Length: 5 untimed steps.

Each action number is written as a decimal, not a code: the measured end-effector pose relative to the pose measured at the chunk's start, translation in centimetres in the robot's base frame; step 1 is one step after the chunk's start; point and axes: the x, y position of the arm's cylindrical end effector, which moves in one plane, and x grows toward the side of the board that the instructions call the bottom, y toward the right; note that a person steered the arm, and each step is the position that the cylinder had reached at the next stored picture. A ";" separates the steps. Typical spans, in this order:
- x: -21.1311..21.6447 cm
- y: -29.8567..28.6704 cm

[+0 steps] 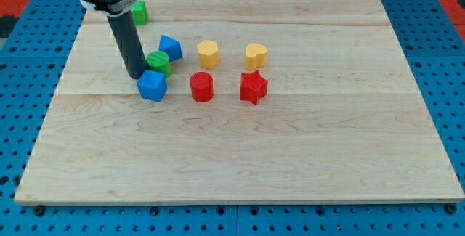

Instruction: Slide the green star to the right side of the yellow heart

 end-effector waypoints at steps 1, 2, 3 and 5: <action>0.4 0.0; 2.3 -0.1; 3.3 -0.2; 4.9 -8.9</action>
